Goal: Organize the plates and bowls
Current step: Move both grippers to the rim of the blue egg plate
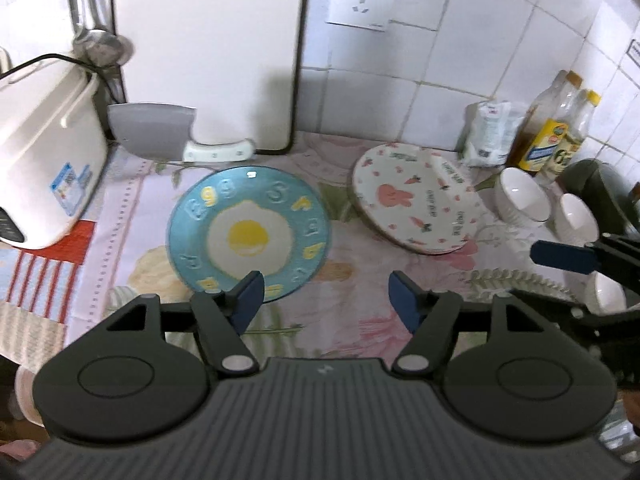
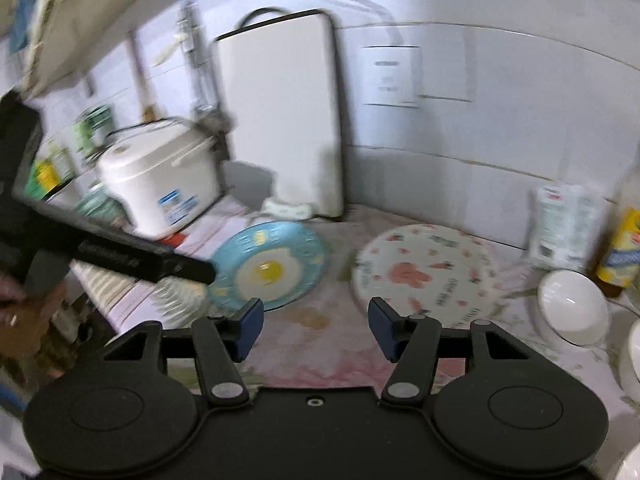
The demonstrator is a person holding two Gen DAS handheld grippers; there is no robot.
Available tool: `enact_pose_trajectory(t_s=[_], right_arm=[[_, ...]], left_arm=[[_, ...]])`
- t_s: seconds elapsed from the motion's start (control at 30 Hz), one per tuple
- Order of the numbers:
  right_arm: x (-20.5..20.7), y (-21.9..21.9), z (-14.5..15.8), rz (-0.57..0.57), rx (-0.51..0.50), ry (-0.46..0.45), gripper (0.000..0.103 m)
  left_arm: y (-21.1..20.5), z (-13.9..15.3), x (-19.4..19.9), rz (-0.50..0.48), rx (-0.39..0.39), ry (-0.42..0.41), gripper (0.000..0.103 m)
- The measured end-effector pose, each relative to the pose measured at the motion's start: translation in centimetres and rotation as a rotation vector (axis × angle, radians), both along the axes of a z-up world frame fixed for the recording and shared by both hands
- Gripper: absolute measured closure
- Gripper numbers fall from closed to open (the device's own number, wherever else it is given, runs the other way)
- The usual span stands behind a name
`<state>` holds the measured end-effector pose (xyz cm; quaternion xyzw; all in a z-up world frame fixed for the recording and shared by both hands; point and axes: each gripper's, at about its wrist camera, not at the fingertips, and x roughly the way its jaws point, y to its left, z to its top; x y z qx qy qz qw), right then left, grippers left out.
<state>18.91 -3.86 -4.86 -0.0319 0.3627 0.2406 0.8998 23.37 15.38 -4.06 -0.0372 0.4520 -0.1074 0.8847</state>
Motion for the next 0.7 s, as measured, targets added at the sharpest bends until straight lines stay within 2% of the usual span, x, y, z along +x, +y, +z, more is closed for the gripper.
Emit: enact_pose_trajectory(t_s=[0.17,0.23,0.37,0.6,0.7], right_arm=[[-0.3,2.6,-0.7,0.062,0.011,-0.033,0.038],[0.0,3.4,-1.2,0.072,0.023,-0.039,0.035],[1.3,4.4,-2.7,0.095,0.033,-0.033,0.034],[3.9,5.3,-6.7,0.083,0.044,-0.021,0.033],[5.1,5.6,-8.4,0.084,0.082,-0.020,0.033]], left_arm=[[2.2,-1.5,0.5,0.019,0.006,0.026,0.031],[3.0,-2.2,0.6,0.012,-0.004,0.038,0.030],[4.3,-3.6,0.9,0.034,-0.006,0.040,0.028],[6.9,-6.4,2.2,0.122,-0.025,-0.007,0.023],[8.3,-7.9,2.7,0.198,-0.054,-0.075,0.021]])
